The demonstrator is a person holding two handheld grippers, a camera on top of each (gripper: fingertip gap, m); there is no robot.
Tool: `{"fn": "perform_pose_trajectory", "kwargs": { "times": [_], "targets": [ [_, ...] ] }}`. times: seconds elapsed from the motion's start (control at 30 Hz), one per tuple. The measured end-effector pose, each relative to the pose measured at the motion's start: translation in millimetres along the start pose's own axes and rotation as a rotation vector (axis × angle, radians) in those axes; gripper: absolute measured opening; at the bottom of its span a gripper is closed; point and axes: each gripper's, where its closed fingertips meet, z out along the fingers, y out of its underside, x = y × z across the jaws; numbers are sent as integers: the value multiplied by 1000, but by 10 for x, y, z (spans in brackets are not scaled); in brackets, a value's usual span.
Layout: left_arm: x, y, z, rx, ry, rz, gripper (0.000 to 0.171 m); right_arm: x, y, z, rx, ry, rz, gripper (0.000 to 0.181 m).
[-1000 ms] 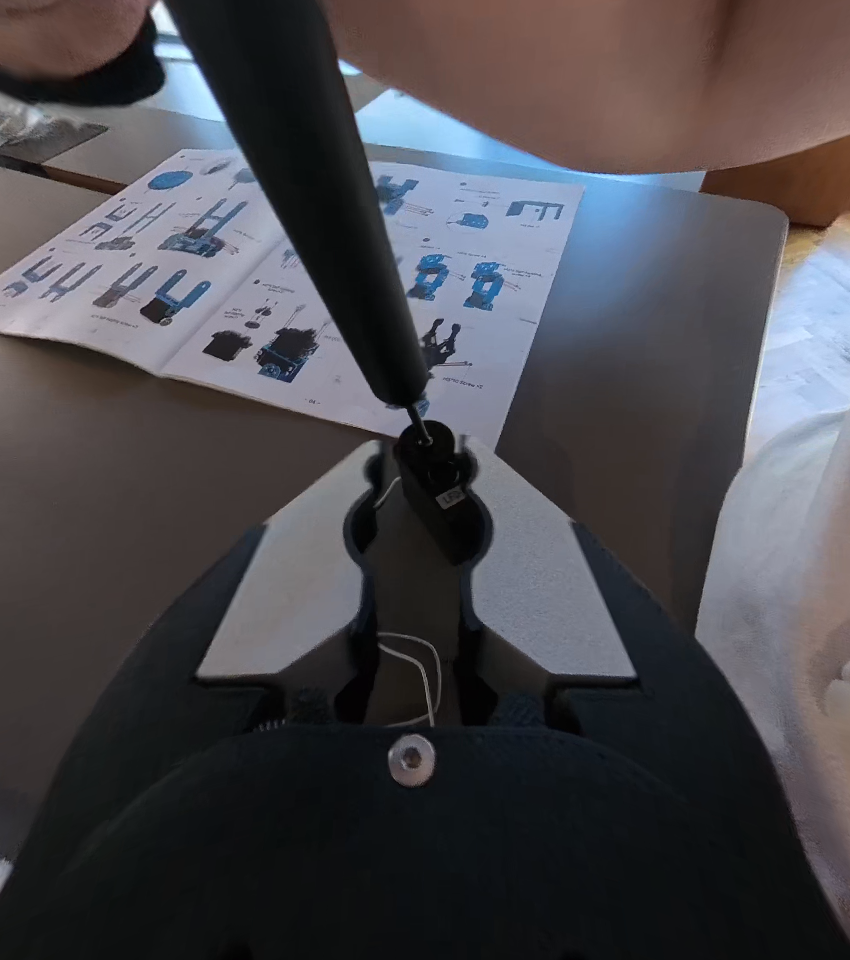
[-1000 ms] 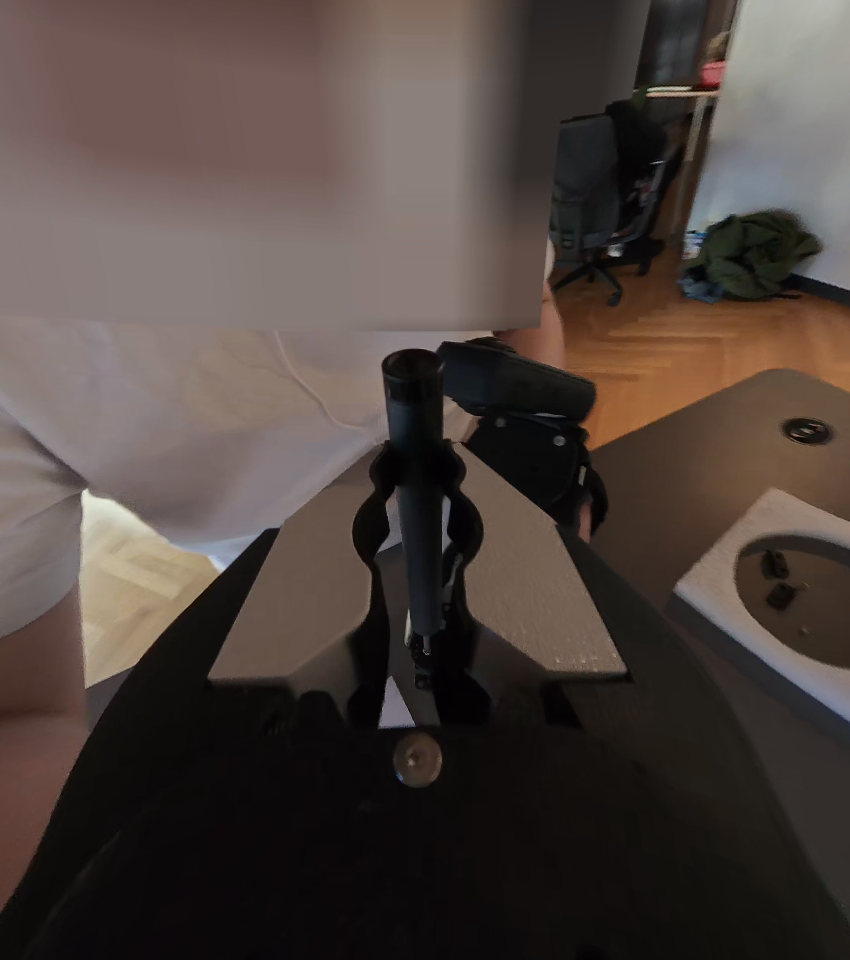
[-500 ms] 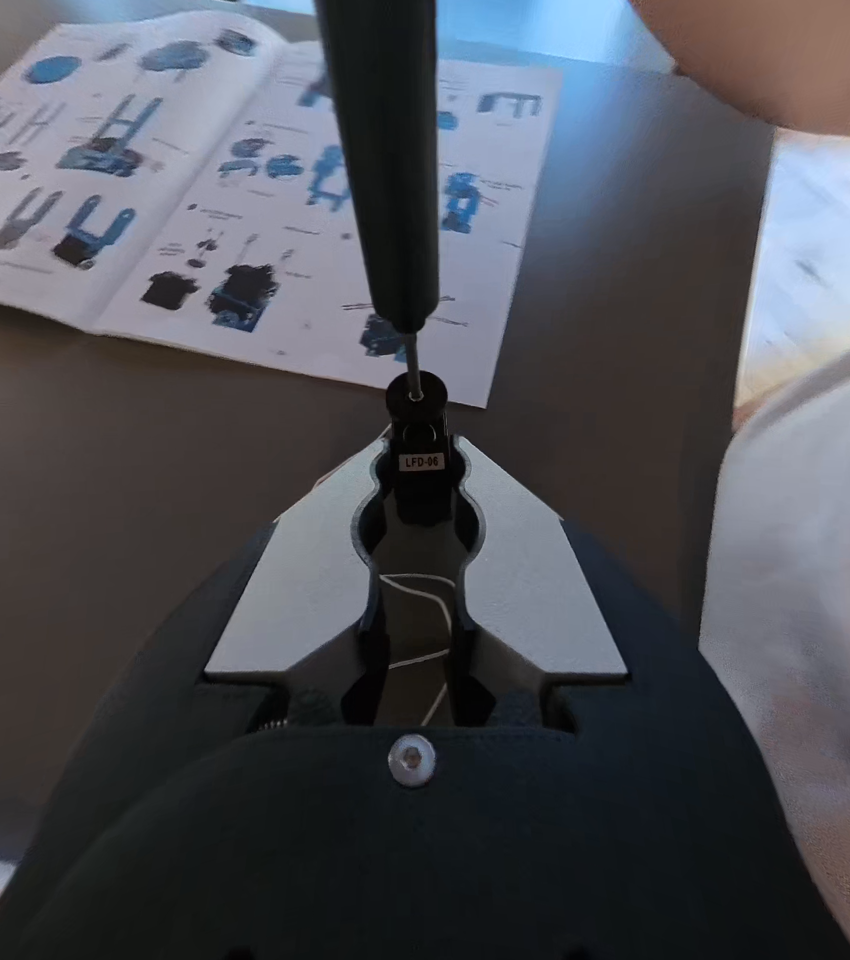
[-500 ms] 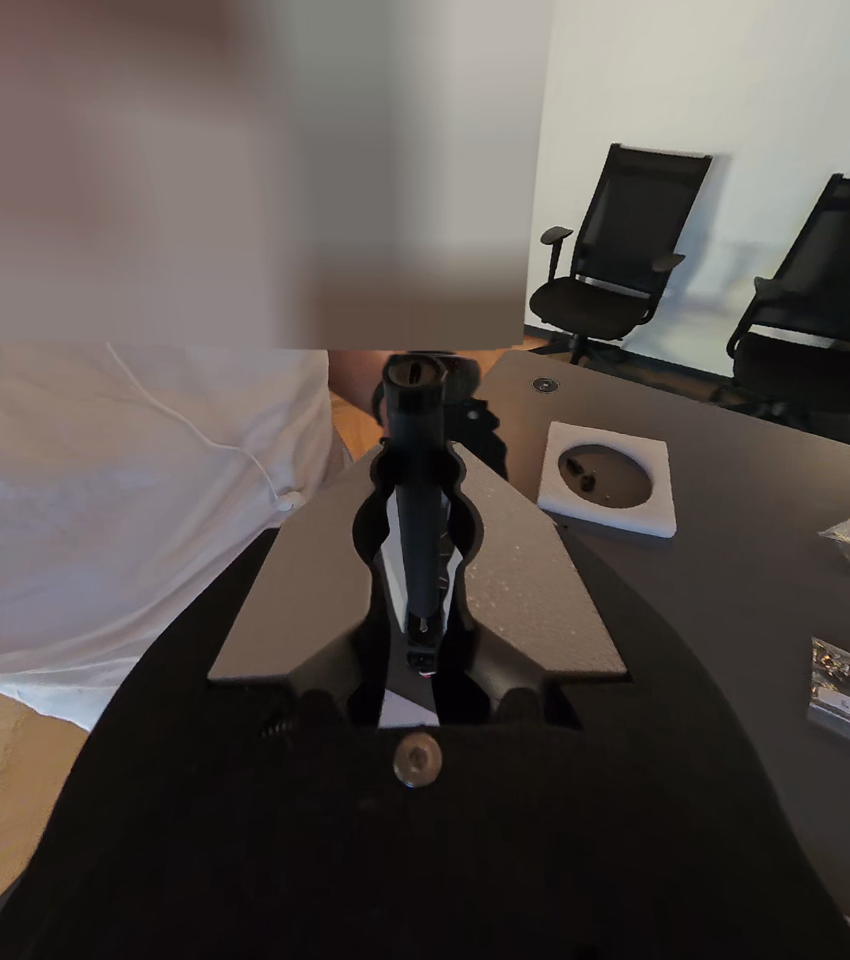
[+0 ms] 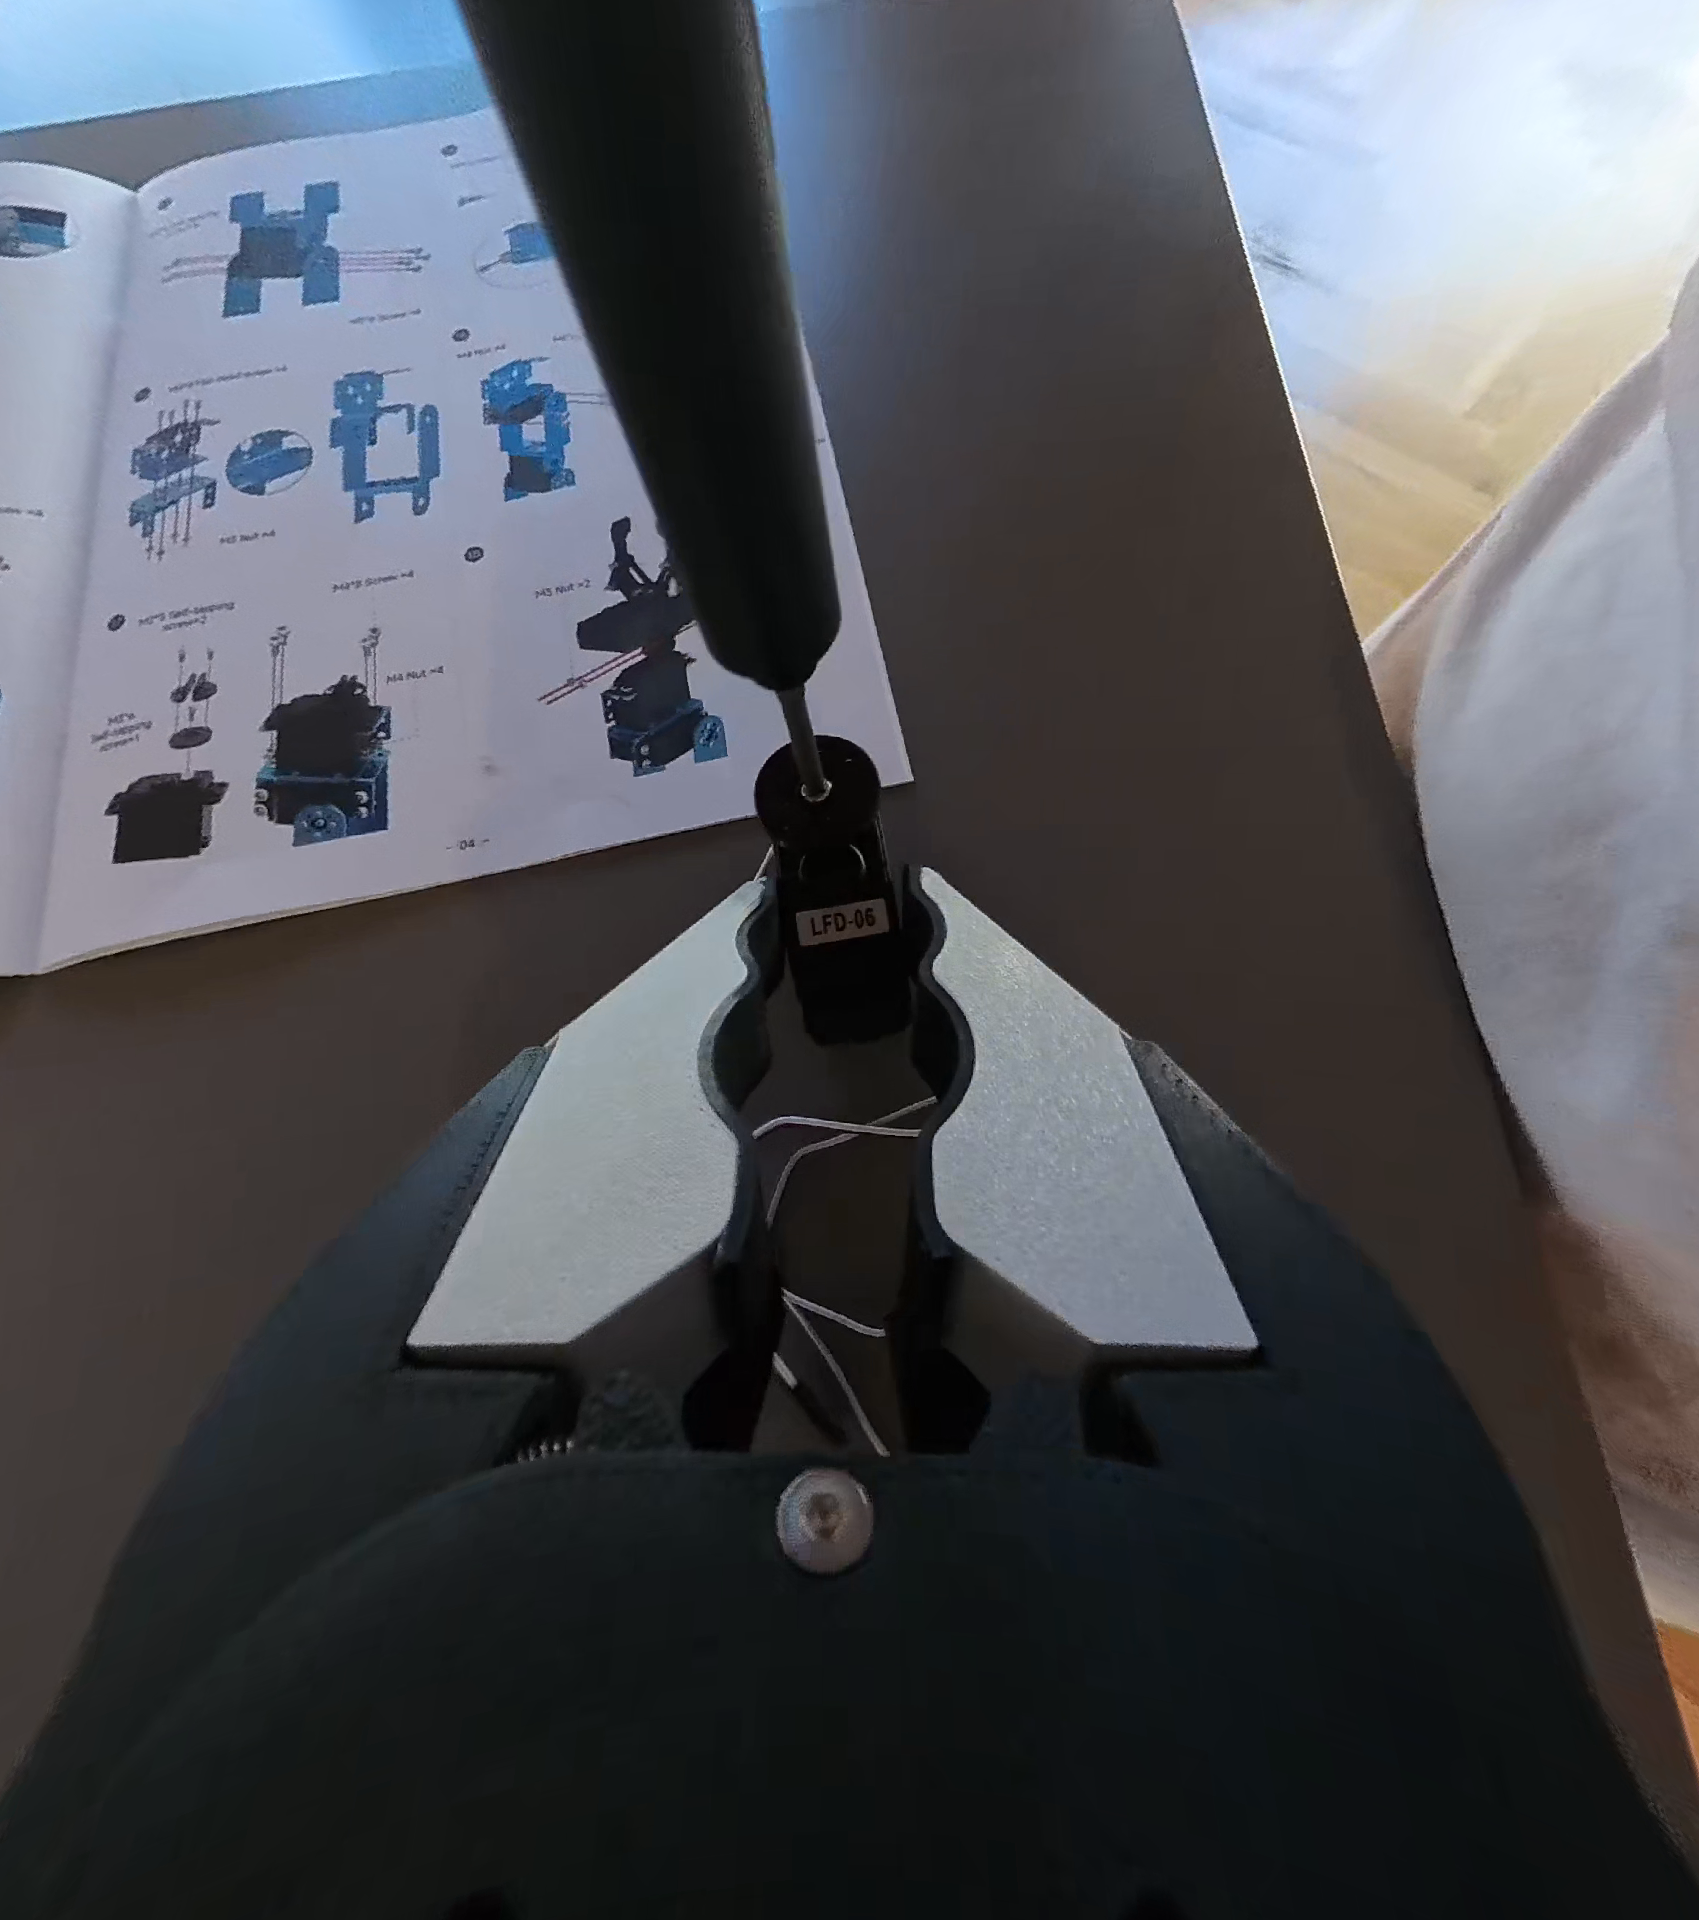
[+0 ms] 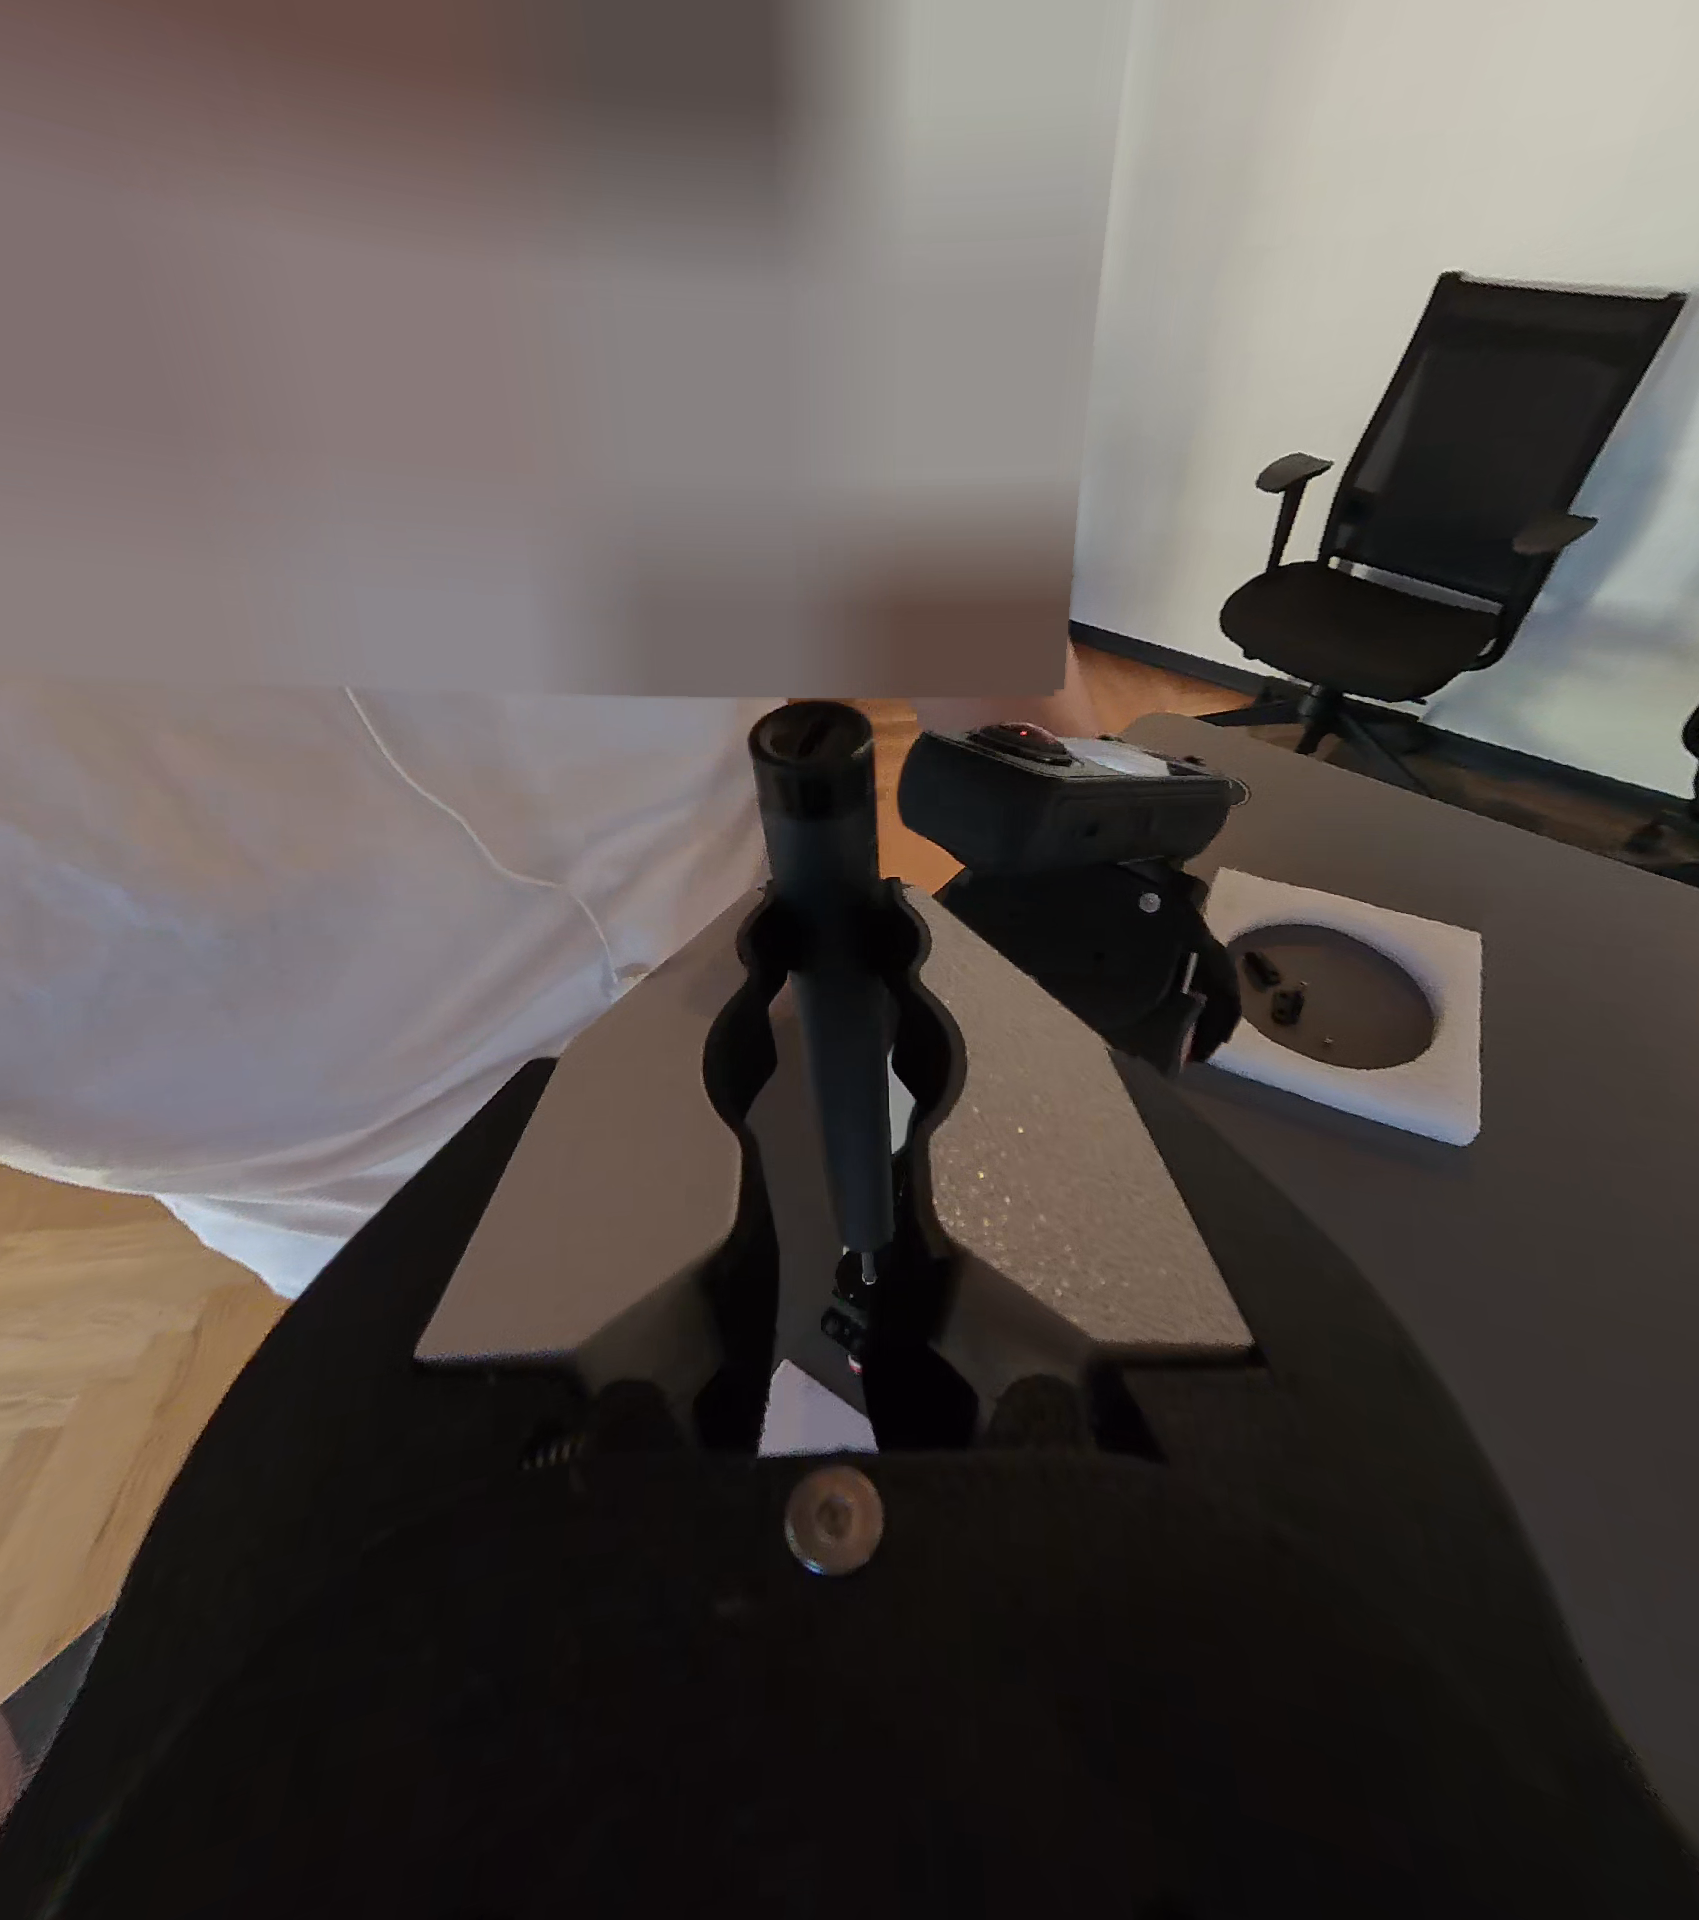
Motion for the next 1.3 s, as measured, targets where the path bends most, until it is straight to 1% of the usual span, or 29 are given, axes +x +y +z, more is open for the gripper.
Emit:
{"fn": "perform_pose_trajectory", "kwargs": {
  "times": [0.23, 0.43, 0.7, 0.77, 0.83, 1.0, 1.07, 1.13, 1.2, 1.3],
  "targets": [
    [19, -24, 26, 25, 64, 56, 21, -69, 20, -13, -36, -138, -23, 16],
    [37, -32, 36, 27, 135, 117, 21, -65, 23, -23, -36, -265, -27, 16],
    [54, -47, 59, 26, 255, 225, 21, -97, 38, -60, -36, -367, -46, 16],
    [49, -59, 72, 29, 281, 227, 21, -59, 36, -60, -30, -356, -35, 16],
    [38, -71, 86, 33, 269, 233, 20, -29, 35, -57, -21, -314, -25, 16],
    [-7, -84, 115, 50, 139, 217, 21, -27, 54, -113, -22, -137, -13, 16],
    [-33, -73, 96, 32, 78, 194, 31, -25, 60, -123, -34, -75, -10, 16],
    [-52, -121, 14, 41, 20, 141, 34, -23, 59, -114, -39, -29, -9, 16],
    [-73, -272, -109, 117, -29, 51, 37, -2, 56, -109, -33, 15, -5, 16],
    [-52, -648, -214, 293, -35, -148, 46, 29, 49, -113, -10, 79, -11, 16]
  ]
}}
